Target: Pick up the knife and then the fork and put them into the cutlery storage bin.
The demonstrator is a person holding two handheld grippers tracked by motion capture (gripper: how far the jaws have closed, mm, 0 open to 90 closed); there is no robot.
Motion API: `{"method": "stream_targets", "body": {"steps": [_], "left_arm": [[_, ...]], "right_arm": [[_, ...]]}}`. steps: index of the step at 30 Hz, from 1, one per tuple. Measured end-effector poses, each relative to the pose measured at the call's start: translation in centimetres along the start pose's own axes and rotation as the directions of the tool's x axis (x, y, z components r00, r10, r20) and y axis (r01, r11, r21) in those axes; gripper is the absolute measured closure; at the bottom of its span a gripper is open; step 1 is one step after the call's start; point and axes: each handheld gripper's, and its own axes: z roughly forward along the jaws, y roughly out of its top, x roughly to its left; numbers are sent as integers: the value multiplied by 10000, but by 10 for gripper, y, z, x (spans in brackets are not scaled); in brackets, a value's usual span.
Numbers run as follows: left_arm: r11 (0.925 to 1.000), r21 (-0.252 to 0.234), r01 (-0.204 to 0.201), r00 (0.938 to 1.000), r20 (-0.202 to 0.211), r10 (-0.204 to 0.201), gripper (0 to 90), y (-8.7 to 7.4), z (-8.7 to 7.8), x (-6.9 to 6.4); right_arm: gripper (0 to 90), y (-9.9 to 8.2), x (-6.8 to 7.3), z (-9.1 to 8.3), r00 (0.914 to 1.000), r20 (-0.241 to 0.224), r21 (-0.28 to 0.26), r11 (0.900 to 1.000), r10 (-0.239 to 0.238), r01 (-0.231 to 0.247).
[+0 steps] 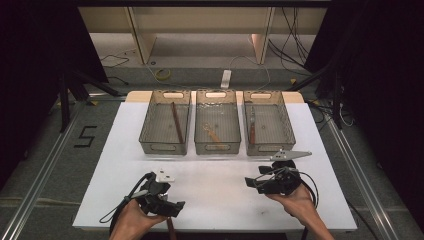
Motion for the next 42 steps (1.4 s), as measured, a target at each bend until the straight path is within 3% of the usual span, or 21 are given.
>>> {"method": "stream_targets", "body": {"steps": [7,10,18,29,42], "left_arm": [[9954,511,-808,9943,740,770,613,-5,7,-8],[9926,686,-1006,9894,1116,925,696,-6,10,-11],[9869,941,-1311,9813,1538,1157,848,-9,13,-14],[9779,1320,-1624,9717,1935,1352,890,-10,18,-17],[9686,1729,-1786,9688,2027,1425,891,-12,22,-19]], "right_arm": [[288,-5,0,2,9999,119,51,10000,-23,22],[287,-6,0,1,9999,124,21,10000,-51,51],[287,-12,0,1,10000,87,123,9999,40,-41],[287,-16,-1,2,9999,34,185,9998,103,-103],[287,-18,1,2,10000,-41,235,9997,90,-89]]}}
